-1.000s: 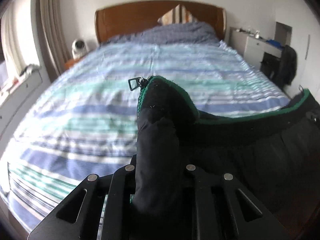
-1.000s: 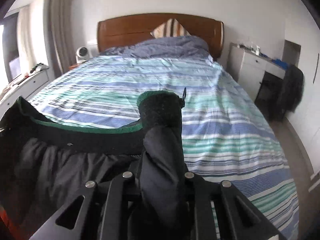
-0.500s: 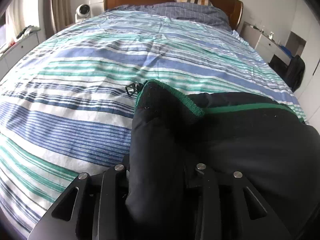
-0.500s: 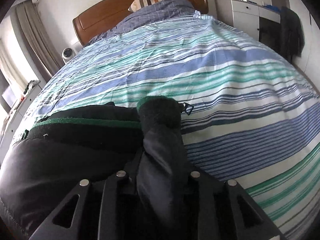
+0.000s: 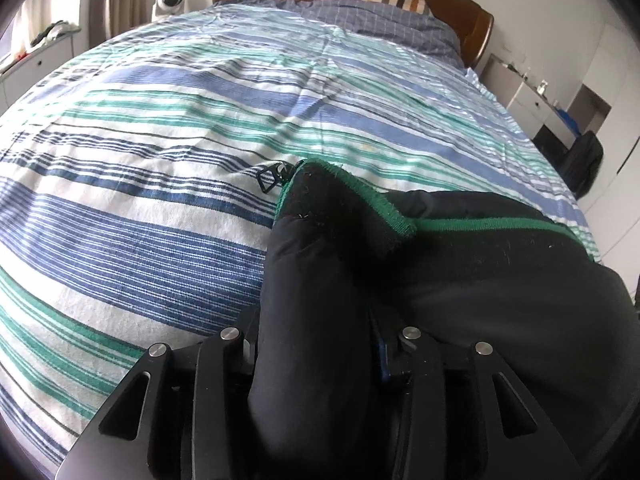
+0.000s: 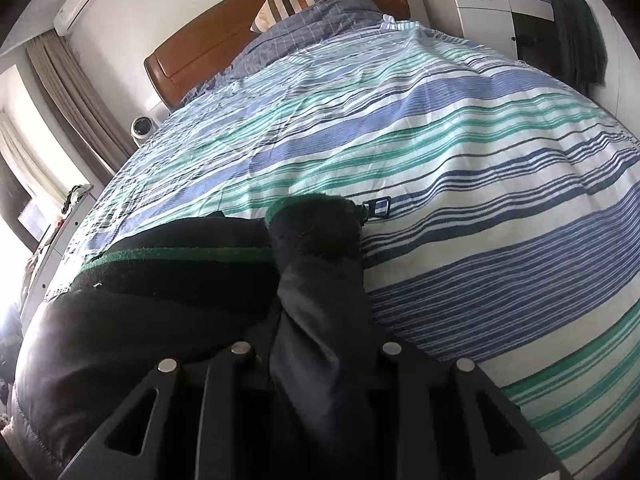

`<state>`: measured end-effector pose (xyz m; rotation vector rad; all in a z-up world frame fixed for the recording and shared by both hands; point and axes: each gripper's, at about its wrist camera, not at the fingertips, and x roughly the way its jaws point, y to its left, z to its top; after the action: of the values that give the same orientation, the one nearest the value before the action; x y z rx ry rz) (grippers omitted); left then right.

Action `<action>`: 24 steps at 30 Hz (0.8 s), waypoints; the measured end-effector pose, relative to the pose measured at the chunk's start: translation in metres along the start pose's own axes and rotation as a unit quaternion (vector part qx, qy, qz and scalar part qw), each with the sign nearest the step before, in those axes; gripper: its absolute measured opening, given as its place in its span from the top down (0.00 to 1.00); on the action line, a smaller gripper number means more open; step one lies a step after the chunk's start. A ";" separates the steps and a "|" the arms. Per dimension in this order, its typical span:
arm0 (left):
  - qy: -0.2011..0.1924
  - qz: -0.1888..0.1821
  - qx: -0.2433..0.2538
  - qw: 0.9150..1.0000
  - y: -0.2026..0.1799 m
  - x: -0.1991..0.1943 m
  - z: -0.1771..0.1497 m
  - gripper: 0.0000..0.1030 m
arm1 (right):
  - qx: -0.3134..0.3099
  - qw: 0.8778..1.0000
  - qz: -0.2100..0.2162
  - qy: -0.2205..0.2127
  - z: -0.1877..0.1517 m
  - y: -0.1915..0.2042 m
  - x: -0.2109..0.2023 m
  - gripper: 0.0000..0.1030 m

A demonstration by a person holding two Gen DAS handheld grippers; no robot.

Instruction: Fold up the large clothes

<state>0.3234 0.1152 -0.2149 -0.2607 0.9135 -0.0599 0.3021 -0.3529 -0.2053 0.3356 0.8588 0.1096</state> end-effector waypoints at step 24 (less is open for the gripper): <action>0.022 -0.049 0.131 0.990 -0.171 -0.101 0.024 0.12 | -0.060 0.995 0.070 -0.038 -0.009 0.057 -0.144 0.30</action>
<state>0.2909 -0.0285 -0.0800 -0.0601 0.9254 -0.2742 0.2039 -0.3295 -0.0879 0.2847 0.7497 0.2762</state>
